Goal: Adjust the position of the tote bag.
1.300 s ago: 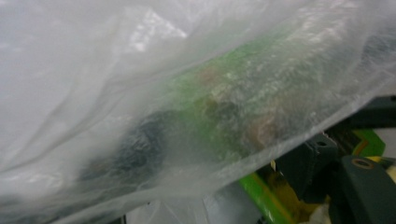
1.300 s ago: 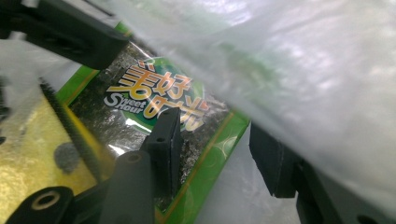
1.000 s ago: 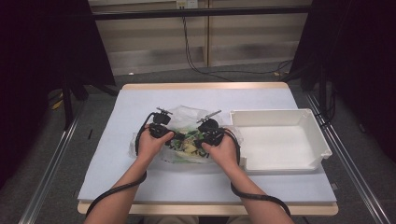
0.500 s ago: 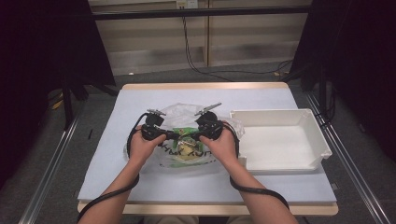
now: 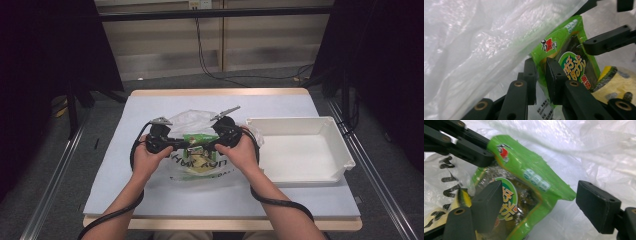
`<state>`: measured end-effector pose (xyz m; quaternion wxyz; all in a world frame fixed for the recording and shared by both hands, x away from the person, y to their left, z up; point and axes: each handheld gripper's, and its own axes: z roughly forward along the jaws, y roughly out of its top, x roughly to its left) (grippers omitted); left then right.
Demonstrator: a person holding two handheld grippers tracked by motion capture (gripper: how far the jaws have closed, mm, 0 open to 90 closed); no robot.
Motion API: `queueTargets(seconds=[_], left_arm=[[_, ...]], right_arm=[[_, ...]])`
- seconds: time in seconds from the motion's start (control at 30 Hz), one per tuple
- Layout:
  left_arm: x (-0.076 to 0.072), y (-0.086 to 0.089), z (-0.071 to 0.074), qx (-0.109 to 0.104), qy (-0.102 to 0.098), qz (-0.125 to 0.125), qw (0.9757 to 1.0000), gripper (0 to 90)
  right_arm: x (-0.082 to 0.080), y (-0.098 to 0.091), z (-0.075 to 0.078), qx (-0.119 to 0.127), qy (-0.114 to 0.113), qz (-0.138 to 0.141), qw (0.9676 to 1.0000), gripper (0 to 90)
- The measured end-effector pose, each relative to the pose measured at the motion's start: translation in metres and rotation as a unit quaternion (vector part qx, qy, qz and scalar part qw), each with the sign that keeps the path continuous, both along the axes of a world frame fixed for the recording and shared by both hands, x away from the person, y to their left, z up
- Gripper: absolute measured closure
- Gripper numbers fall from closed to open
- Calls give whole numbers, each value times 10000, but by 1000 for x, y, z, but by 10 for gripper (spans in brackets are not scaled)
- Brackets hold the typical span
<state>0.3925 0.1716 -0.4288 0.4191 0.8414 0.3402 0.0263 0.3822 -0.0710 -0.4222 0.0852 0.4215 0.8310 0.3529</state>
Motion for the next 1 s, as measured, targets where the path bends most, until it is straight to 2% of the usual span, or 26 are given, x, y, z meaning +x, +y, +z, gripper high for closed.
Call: queueTargets(seconds=[0.03,0.1,0.17,0.27,0.3,0.33,0.37,0.4,0.43,0.5,0.53,0.57,0.6,0.63,0.67,0.77,0.8,0.83,0.9,1.0], left_arm=[[-1,0,2,-5,-29,-21,10000,806],[-4,-1,6,34,-123,-65,9999,812],[-6,0,9,-6,-185,-151,9997,820],[-9,1,12,-6,-265,-194,9995,823],[-9,1,11,-11,-279,-188,9994,824],[-9,3,11,-11,-261,-157,9995,824],[-9,4,11,-37,-300,-130,9995,823],[-9,6,12,-33,-302,-117,9995,824],[-10,7,13,-13,-298,-99,9995,823],[-10,9,14,-18,-330,-40,9994,798],[-10,9,14,-36,-304,-42,9995,768],[-10,9,15,-20,-228,-62,9997,665],[-10,8,16,-10,-244,10,9997,554],[-12,7,17,9,-254,24,9997,444],[-12,7,18,49,-186,-52,9998,409],[-16,6,20,131,-231,53,9996,242],[-17,5,20,166,-180,49,9997,208],[-17,6,20,159,-223,47,9996,184],[-17,6,19,138,-133,-4,9998,163],[-17,5,18,164,-116,-25,9998,137]], right_arm=[[1,0,-1,-22,75,40,10000,167],[2,0,-4,-58,152,149,9998,167],[3,1,-6,16,231,274,9994,177],[2,3,-7,148,226,445,9986,271],[2,5,-7,103,261,469,9985,290],[1,5,-6,106,269,476,9984,350],[0,4,-5,244,328,626,9972,466],[-1,4,-3,280,355,649,9969,497],[-2,3,0,268,341,689,9967,575],[-4,2,7,314,342,857,9952,664],[-5,1,10,321,351,893,9949,687],[-6,1,14,285,406,969,9941,707],[-8,1,17,279,412,1001,9937,716],[-8,1,19,247,304,1151,9926,723],[-11,2,22,214,352,1158,9924,725],[-16,5,26,124,203,1269,9916,729],[-17,6,27,74,121,1342,9909,729],[-18,6,27,58,49,1380,9904,730],[-20,5,28,61,67,1429,9897,731],[-19,3,27,109,46,1445,9894,731]])
